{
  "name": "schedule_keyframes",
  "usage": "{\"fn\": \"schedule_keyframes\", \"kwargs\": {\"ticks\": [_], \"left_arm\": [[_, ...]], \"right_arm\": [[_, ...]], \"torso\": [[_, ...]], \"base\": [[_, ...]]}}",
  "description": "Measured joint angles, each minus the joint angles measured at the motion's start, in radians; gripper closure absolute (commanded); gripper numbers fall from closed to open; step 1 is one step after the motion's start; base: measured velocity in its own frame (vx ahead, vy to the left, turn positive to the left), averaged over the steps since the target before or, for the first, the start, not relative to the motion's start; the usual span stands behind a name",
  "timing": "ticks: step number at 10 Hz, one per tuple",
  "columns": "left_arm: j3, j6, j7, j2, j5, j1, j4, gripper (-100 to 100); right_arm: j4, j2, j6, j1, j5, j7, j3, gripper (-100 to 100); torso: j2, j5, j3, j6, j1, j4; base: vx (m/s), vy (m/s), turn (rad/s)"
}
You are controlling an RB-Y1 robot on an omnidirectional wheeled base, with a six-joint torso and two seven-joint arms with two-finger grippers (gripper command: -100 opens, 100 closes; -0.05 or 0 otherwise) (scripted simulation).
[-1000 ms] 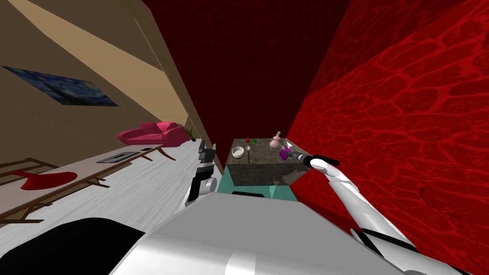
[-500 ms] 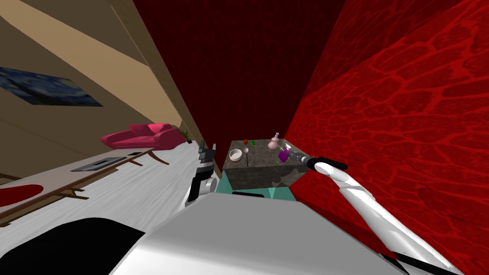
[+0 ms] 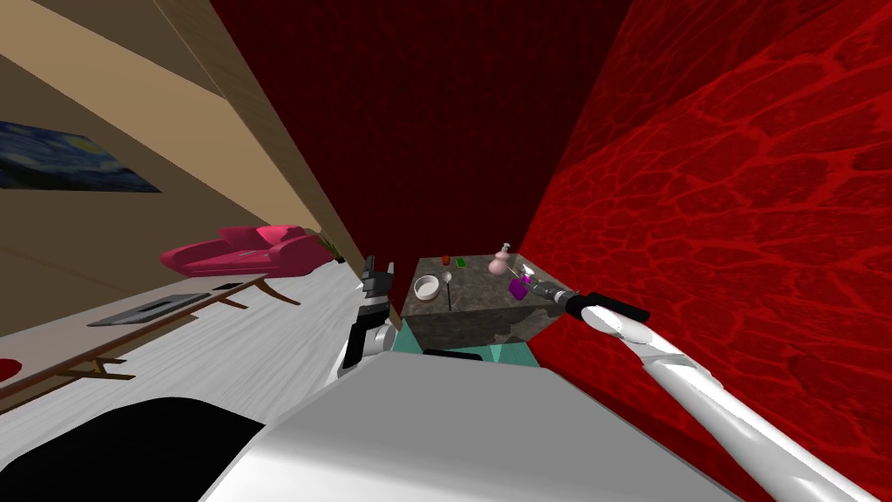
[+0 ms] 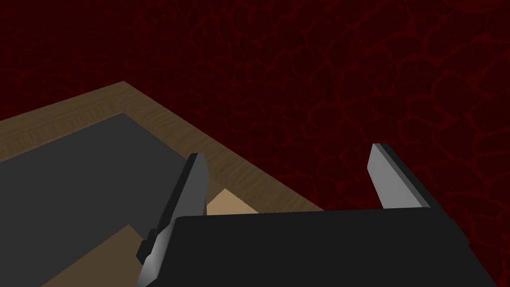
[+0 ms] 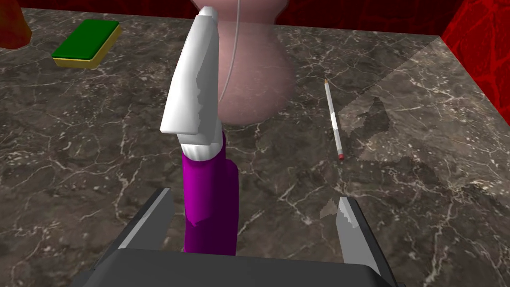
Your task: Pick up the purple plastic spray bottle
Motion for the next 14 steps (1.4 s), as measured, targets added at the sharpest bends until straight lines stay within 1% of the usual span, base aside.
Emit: {"fn": "schedule_keyframes", "kwargs": {"ticks": [1, 2, 3, 8, 10, 11, 12, 13, 14], "left_arm": [[0.0, 0.0, 0.0, 0.0, 0.0, 0.0, 0.0, 0], [0.0, 0.0, 0.0, 0.0, 0.0, 0.0, 0.0, 0], [0.0, 0.0, 0.0, 0.0, 0.0, 0.0, 0.0, 0], [0.0, 0.0, 0.0, 0.0, 0.0, 0.0, 0.0, 0], [0.0, 0.0, 0.0, 0.0, 0.0, 0.0, 0.0, 0], [0.0, 0.0, 0.0, 0.0, 0.0, 0.0, 0.0, 0], [0.0, 0.0, 0.0, 0.0, 0.0, 0.0, 0.0, 0], [0.0, 0.0, 0.0, 0.0, 0.0, 0.0, 0.0, 0], [0.0, 0.0, 0.0, 0.0, 0.0, 0.0, 0.0, 0]], "right_arm": [[-0.028, -0.021, -0.022, 0.026, -0.005, -0.012, 0.013, -100], [-0.054, -0.034, -0.04, 0.057, -0.007, -0.024, 0.018, -100], [-0.057, -0.039, -0.05, 0.071, -0.017, -0.02, 0.022, -100], [-0.057, -0.041, -0.054, 0.075, -0.021, -0.016, 0.024, -100], [-0.058, -0.041, -0.054, 0.075, -0.021, -0.016, 0.024, -100], [-0.036, -0.015, -0.051, 0.045, 0.018, -0.036, 0.047, -100], [-0.002, -0.004, -0.052, 0.011, 0.028, -0.043, 0.065, -100], [0.01, -0.002, -0.052, -0.008, 0.029, -0.044, 0.067, -100], [0.039, 0.025, -0.054, -0.041, 0.061, -0.056, 0.095, -100]], "torso": [[0.0, 0.0, 0.0, 0.0, 0.0, 0.0], [0.001, 0.0, 0.001, 0.0, 0.001, 0.0], [0.001, 0.0, 0.001, 0.0, 0.001, 0.0], [0.0, 0.0, 0.0, 0.0, 0.0, 0.0], [0.001, 0.0, 0.0, 0.0, 0.001, 0.0], [0.003, 0.0, 0.002, 0.0, -0.002, 0.001], [0.004, -0.001, 0.002, 0.0, -0.003, 0.001], [0.003, -0.001, 0.002, 0.0, -0.003, 0.001], [0.004, -0.001, 0.002, 0.0, -0.004, 0.001]], "base": [[-0.007, 0.009, -0.026], [-0.006, 0.008, -0.023], [0.007, -0.009, 0.026], [0.002, -0.003, 0.009], [-0.034, -0.01, -0.079], [-0.068, -0.06, -0.04], [-0.034, -0.041, 0.014], [-0.055, -0.072, -0.111], [-0.059, -0.056, -0.046]]}}
